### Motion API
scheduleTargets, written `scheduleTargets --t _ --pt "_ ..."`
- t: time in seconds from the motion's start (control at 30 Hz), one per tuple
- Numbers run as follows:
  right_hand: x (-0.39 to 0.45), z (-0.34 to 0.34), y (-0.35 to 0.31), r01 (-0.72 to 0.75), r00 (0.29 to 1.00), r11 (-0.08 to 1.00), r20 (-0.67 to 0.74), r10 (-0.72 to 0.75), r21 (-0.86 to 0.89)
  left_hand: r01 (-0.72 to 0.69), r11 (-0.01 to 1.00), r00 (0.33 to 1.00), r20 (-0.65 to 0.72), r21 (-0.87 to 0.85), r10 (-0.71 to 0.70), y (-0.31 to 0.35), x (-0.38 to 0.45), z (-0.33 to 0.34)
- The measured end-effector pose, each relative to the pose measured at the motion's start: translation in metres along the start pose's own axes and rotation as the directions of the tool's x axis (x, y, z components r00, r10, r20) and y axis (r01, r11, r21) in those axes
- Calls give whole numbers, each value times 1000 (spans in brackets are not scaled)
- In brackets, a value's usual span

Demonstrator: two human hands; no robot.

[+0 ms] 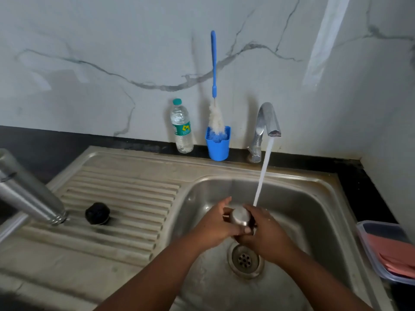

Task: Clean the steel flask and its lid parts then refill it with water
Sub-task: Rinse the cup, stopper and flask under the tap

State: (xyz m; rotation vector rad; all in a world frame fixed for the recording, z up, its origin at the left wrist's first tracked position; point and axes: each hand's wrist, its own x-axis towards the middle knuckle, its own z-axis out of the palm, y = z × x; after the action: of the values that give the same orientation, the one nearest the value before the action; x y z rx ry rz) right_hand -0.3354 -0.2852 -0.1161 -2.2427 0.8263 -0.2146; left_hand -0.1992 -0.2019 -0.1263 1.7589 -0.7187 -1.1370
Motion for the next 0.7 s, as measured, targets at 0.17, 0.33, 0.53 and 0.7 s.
scheduleTargets --t 0.17,0.33,0.53,0.7 --pt "-1 -3 -1 72 963 997 -259 -78 -33 -60 988 996 -54 143 68 1 -38 -19" --pt "5 6 11 -172 970 985 -179 166 -18 -28 930 926 -340 366 162 -26 -81 -76" --pt "23 25 -62 134 985 990 -100 -139 -48 213 865 766 -627 455 141 -61 -114 -159" --pt "47 67 -136 288 954 957 89 -288 4 354 829 686 -722 432 83 -76 -118 -210"
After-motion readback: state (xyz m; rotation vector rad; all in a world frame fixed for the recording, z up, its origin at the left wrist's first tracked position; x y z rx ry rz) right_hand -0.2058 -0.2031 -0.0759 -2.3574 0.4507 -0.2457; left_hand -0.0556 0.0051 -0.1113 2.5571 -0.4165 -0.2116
